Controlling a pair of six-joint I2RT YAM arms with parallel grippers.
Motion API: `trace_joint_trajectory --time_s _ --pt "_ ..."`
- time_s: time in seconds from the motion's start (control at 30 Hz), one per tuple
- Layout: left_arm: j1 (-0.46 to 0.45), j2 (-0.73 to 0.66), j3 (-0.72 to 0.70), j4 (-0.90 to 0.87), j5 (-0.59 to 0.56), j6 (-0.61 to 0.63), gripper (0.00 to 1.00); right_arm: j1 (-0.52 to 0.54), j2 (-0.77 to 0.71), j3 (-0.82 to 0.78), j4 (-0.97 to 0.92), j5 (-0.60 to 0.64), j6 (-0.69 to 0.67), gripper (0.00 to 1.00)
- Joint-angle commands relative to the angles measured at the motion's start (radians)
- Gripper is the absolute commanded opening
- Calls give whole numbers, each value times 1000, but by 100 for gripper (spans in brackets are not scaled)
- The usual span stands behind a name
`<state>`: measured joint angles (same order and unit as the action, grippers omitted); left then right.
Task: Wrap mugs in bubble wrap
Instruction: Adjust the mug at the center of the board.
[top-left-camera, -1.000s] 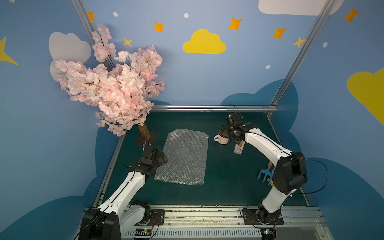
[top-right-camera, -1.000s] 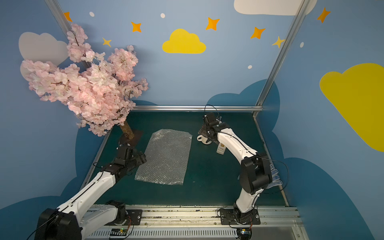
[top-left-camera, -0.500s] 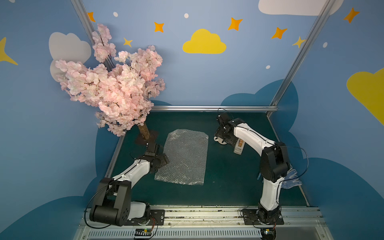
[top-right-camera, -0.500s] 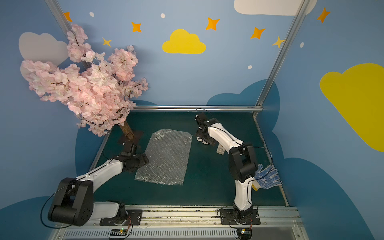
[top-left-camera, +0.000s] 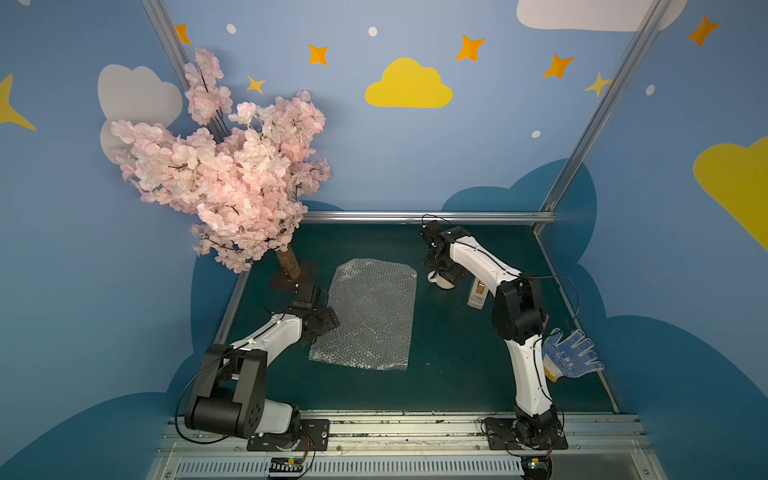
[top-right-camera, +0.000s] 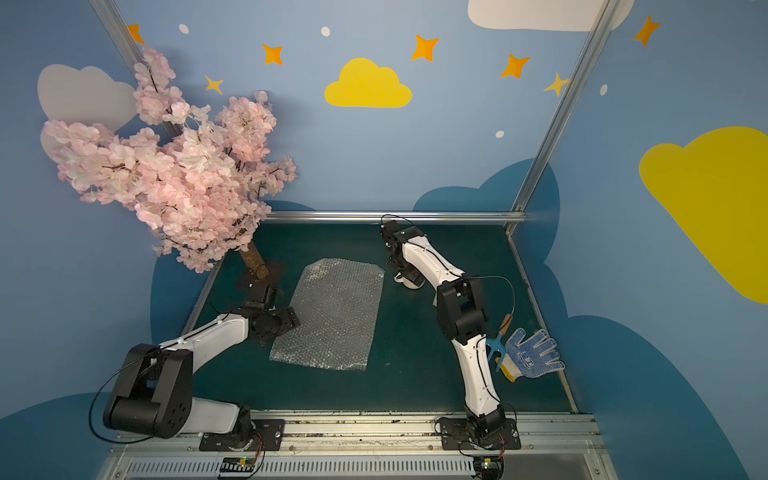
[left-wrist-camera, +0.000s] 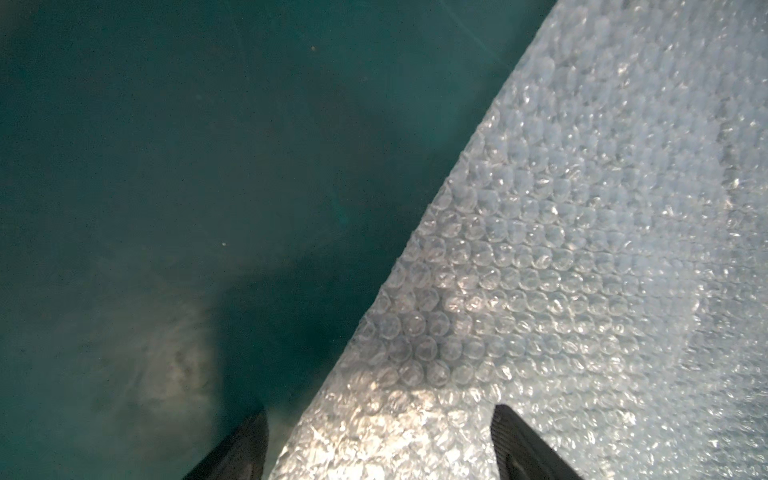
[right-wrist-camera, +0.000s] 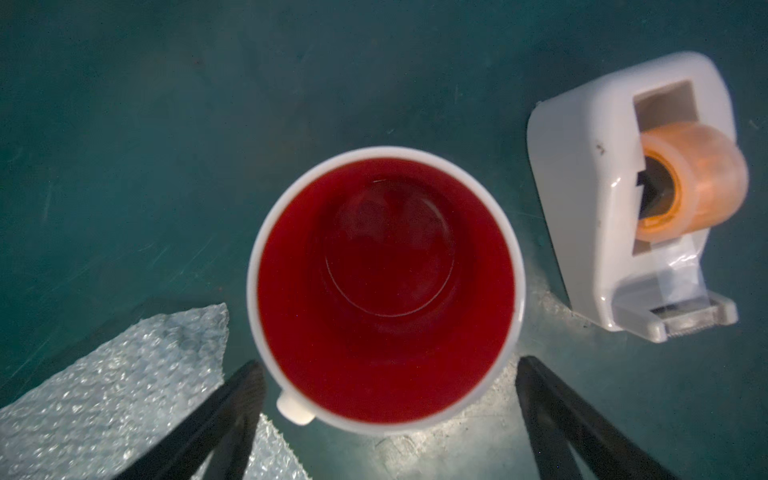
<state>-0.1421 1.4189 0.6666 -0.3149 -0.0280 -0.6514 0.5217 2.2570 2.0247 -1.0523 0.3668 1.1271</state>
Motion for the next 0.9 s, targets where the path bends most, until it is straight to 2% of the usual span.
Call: trace_joint_trajectory --time_s 0.0,0.13,0.3,0.4,0.57,0.73,0.87 --pt "-13 26 -16 -19 58 -5 84 3 26 45 -82 25 23 94" --pt "-49 16 -44 -1 108 -19 81 1 39 57 -103 24 21 93" --pt "-163 -11 -79 10 141 -74 79 -11 17 34 -111 15 -12 93" --pt "-248 -31 -106 42 175 -133 76 -24 -25 -19 -74 -23 -64 93" --pt "-457 -15 -113 157 191 -238 73 -40 -166 -205 62 -93 -184 93" --pt "-669 194 62 263 194 -264 73 -69 -321 -393 173 -159 -261 92" --pt "-779 286 214 246 197 -223 78 -77 -434 -507 208 -175 -304 91"
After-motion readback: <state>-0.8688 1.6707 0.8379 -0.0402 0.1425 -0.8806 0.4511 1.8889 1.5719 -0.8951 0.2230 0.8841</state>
